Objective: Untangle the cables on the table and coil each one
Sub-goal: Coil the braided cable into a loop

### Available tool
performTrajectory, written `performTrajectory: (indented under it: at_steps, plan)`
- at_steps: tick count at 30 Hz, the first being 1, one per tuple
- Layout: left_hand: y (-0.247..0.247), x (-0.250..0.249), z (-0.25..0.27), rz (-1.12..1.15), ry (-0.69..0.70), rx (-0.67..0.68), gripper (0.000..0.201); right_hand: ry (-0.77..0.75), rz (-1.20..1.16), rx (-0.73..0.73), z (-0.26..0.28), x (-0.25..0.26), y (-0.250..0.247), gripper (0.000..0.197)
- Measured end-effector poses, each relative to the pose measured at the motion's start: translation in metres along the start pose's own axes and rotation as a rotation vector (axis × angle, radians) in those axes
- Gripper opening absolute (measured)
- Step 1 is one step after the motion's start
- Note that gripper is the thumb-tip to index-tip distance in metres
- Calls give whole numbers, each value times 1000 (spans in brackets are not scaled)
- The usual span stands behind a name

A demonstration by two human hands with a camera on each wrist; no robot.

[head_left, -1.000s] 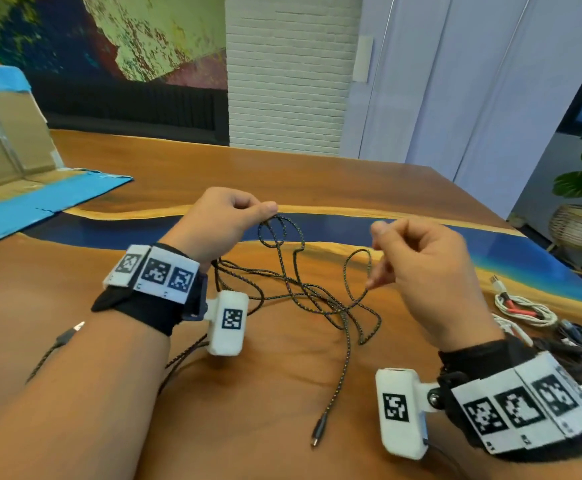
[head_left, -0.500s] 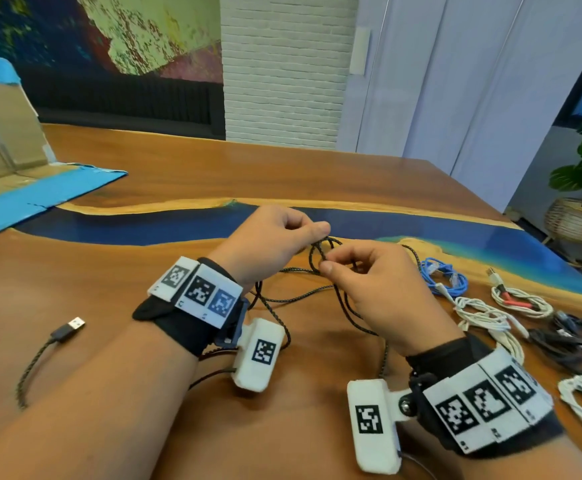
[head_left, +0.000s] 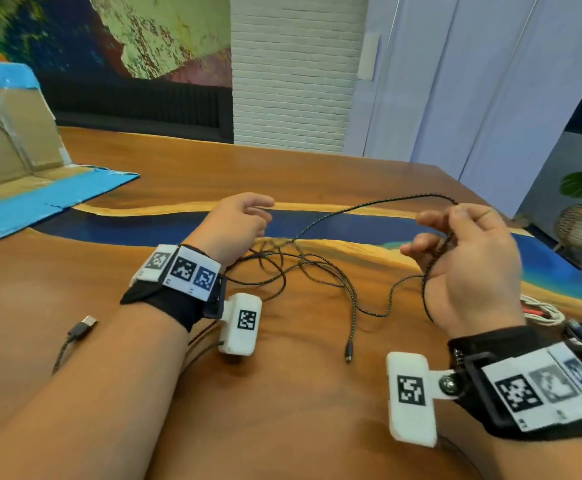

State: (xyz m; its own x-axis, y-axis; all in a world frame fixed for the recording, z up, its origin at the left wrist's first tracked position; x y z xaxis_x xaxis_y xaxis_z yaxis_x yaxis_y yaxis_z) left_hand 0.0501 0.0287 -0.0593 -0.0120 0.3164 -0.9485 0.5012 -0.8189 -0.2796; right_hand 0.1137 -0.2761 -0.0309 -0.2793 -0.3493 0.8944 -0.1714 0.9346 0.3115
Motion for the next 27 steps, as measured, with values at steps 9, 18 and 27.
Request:
performTrajectory:
  at_steps: [9, 18, 27]
  plan:
    - [93, -59, 65, 158, 274, 606, 23, -120, 167, 273, 29, 14, 49, 10]
    - [9, -32, 16, 187, 156, 98, 33, -58, 485, -55, -6, -2, -10, 42]
    - [61, -51, 40, -191, 317, 344, 31, -220, 1196, 429, 34, -13, 63, 56]
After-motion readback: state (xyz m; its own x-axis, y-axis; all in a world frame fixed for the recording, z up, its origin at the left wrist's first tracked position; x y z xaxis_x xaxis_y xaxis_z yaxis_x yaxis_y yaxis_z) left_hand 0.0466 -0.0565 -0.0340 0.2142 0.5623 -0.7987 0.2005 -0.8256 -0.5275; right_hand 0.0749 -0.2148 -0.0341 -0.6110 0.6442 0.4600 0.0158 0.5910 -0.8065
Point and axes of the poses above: each hand's wrist, its own z-axis away from the middle knuckle, its own y-axis out of the palm, x = y × z, the point moved 10 cm from there along -z, towards the middle knuckle, and after that the axes turned 8 degrees about z, right-handed, at the moved point
